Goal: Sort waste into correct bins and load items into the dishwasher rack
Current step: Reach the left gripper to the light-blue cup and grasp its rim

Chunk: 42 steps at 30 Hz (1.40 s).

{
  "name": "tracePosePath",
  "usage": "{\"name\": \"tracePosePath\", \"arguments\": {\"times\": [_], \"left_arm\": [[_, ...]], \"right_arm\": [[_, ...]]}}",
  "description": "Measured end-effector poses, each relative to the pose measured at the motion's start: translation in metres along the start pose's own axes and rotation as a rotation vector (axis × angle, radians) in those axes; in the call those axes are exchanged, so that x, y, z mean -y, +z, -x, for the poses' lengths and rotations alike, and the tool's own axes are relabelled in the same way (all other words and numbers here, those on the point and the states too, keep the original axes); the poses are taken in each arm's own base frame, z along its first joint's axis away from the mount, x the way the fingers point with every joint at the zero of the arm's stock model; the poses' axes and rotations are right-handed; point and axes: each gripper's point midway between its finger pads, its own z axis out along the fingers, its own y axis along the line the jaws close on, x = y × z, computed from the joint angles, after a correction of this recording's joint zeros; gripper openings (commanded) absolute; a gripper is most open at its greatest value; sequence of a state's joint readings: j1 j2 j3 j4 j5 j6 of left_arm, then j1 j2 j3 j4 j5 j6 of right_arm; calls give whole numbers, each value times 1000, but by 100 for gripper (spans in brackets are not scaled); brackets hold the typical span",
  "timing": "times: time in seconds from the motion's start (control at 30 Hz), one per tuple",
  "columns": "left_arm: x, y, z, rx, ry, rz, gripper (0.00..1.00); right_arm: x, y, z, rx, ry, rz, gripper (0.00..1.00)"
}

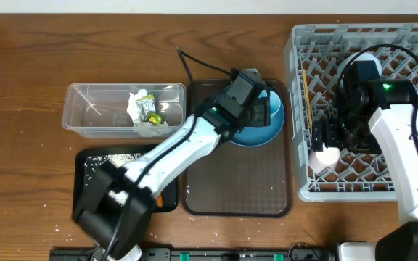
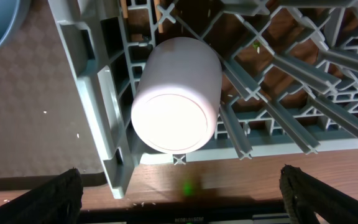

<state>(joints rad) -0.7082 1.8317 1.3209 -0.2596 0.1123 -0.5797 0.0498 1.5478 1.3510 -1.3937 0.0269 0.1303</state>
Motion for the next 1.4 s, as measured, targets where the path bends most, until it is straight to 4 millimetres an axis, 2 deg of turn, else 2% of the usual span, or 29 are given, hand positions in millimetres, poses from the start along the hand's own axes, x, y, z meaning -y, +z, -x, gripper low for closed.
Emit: {"name": "tracePosePath", "arguments": {"times": [0.17,0.4,0.6,0.73,0.83,0.9,0.97,1.0,1.1,1.2,1.4], "left_arm": [[-6,23,-2,8,-1,12,65],[-21,39,-8,0,-7,66,49],[-28,44,-11,-1,-6,97,35],[-31,44,-9,7,-4,109,32],[-33,43,-8,9,-8,115,25],[-34,43,-7,11,-11,116,20],[-37,43,-5,14,-21,119,7],[-39,41,-3,18,-26,122,6],[-44,33,8,36,-35,125,6],[-44,12,27,72,-58,98,6],[-31,-61,67,139,-107,-48,6]], "right_arm": [[0,0,0,0,0,0,99],[0,0,0,0,0,0,99],[0,0,0,0,0,0,99],[0,0,0,0,0,0,99],[0,0,0,0,0,0,99],[0,0,0,0,0,0,99],[0,0,0,0,0,0,99],[0,0,0,0,0,0,99],[0,0,0,0,0,0,99],[0,0,0,0,0,0,99],[0,0,0,0,0,0,99]]}}
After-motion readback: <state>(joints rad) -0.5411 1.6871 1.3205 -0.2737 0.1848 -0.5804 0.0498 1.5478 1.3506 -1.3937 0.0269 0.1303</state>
